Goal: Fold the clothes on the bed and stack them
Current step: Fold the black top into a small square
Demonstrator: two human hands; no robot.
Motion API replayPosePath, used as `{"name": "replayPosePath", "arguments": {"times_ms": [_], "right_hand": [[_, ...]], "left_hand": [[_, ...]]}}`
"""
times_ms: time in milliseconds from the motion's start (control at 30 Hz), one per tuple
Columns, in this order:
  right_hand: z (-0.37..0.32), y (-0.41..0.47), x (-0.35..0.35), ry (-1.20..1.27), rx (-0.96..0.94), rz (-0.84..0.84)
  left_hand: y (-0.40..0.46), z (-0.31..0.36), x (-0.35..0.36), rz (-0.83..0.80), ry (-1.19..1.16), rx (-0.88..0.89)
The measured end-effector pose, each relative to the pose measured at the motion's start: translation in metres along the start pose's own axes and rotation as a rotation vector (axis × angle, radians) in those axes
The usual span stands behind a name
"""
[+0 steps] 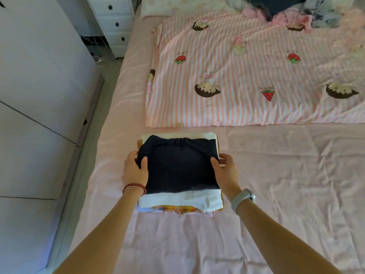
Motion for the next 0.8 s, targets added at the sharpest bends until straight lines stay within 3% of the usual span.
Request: {"name": "replayPosePath", "arguments": {"times_ms": [67, 133, 200, 233, 367, 500, 567, 800], "right_hand": [[-0.007, -0.01, -0.006, -0.14, -0.172, 0.186], [-0.027, -0.029, -0.001, -0.427, -0.521, 0.343], [-0.038, -0.035, 0.018, -0.679, -0.764, 0.316], [-0.039, -0.032, 0.028, -0.791, -0.786, 0.272], [-0.021, -0.009, 0.046, -1.053, -0.551, 0.021], [-0.011, 0.0, 0.045, -1.146, -0.412, -0.133], [-0.025, -0.006, 0.039, -1.085, -0.407, -0.131], [-0.067, -0.097, -0.026, -0.778, -0.456, -0.014]], "left_hand": [[-0.005, 0.009, -0.002, 0.175, 0.242, 0.123], [-0.016, 0.026, 0.005, 0.289, 0.424, 0.398], [-0.023, 0.038, 0.021, 0.252, 0.555, 0.615], [-0.023, 0.04, 0.031, 0.189, 0.625, 0.659], [-0.013, 0.024, 0.062, -0.172, 0.861, 0.533], [-0.004, 0.019, 0.066, -0.308, 0.98, 0.431], [-0.01, 0.038, 0.054, -0.314, 0.951, 0.437], [-0.108, 0.086, -0.02, -0.071, 0.683, 0.544]]}}
Point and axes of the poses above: each hand's wrist, its own y-axis towards the middle knuckle, its own x-axis out of the palm, z = x × y, the point moved 5 cm from there along y, towards the middle knuckle, and after that the axes turned 9 degrees about -z, right-handed, at the moved point
